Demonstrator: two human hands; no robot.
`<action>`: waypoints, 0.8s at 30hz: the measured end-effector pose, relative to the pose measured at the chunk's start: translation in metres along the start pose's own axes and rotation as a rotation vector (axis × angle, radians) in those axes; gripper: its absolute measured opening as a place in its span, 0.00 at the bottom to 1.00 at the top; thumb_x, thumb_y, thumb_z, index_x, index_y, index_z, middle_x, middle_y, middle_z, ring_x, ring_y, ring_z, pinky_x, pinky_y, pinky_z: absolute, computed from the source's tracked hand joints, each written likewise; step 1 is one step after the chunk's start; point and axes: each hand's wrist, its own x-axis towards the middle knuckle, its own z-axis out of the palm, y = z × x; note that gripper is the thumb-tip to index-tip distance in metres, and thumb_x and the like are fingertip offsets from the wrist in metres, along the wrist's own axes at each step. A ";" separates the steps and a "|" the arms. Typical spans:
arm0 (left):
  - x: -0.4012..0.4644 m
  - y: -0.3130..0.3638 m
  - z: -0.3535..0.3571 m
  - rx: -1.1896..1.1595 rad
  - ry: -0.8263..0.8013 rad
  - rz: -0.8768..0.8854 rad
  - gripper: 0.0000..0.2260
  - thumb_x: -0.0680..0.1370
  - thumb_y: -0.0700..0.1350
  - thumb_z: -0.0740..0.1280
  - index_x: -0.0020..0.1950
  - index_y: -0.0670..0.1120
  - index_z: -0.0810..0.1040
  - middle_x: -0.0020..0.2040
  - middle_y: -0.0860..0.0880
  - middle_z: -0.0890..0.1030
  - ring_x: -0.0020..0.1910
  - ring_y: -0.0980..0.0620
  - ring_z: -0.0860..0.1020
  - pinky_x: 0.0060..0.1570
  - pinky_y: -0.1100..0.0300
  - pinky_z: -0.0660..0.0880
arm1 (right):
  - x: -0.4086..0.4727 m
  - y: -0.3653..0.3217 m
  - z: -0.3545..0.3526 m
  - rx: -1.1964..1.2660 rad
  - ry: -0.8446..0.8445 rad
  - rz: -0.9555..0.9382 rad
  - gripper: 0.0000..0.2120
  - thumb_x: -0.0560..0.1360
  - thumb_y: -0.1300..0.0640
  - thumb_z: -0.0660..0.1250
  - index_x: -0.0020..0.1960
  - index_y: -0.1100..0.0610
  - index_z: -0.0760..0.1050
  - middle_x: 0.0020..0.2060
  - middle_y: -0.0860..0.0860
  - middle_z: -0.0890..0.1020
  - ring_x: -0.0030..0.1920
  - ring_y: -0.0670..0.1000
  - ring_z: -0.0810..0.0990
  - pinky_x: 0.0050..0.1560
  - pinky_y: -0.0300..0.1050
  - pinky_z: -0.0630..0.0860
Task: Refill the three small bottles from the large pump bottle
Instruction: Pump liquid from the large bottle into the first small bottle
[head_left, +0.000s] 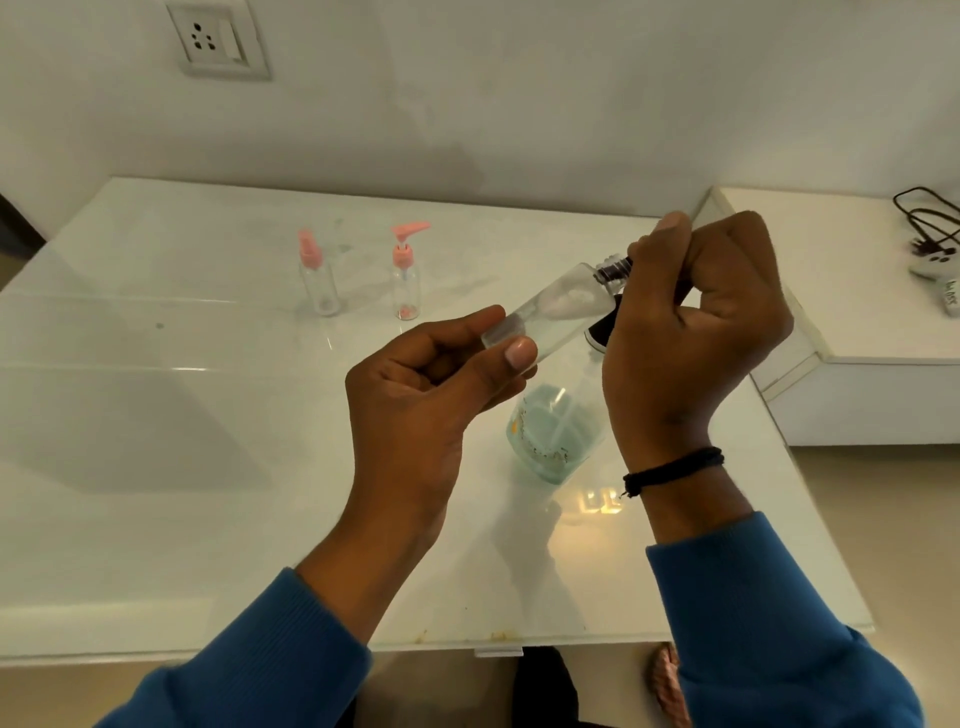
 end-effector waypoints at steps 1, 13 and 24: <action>0.000 0.000 0.000 0.002 0.002 0.001 0.20 0.65 0.45 0.76 0.55 0.41 0.84 0.47 0.47 0.88 0.46 0.43 0.87 0.47 0.56 0.83 | -0.002 0.000 0.000 0.010 0.003 0.006 0.20 0.79 0.67 0.66 0.29 0.68 0.70 0.28 0.60 0.71 0.30 0.52 0.65 0.31 0.52 0.63; 0.000 -0.001 0.001 0.008 0.011 -0.003 0.19 0.66 0.44 0.76 0.55 0.40 0.84 0.47 0.46 0.88 0.46 0.43 0.87 0.48 0.54 0.83 | -0.006 0.002 0.001 0.013 0.004 0.014 0.20 0.80 0.67 0.66 0.29 0.68 0.71 0.28 0.60 0.71 0.30 0.53 0.65 0.31 0.54 0.64; 0.000 0.000 0.001 -0.037 0.012 -0.033 0.18 0.67 0.43 0.75 0.56 0.40 0.84 0.48 0.46 0.88 0.46 0.43 0.87 0.46 0.57 0.83 | -0.005 0.005 0.000 -0.001 0.002 0.019 0.20 0.80 0.67 0.66 0.29 0.67 0.71 0.28 0.60 0.72 0.30 0.52 0.66 0.31 0.54 0.64</action>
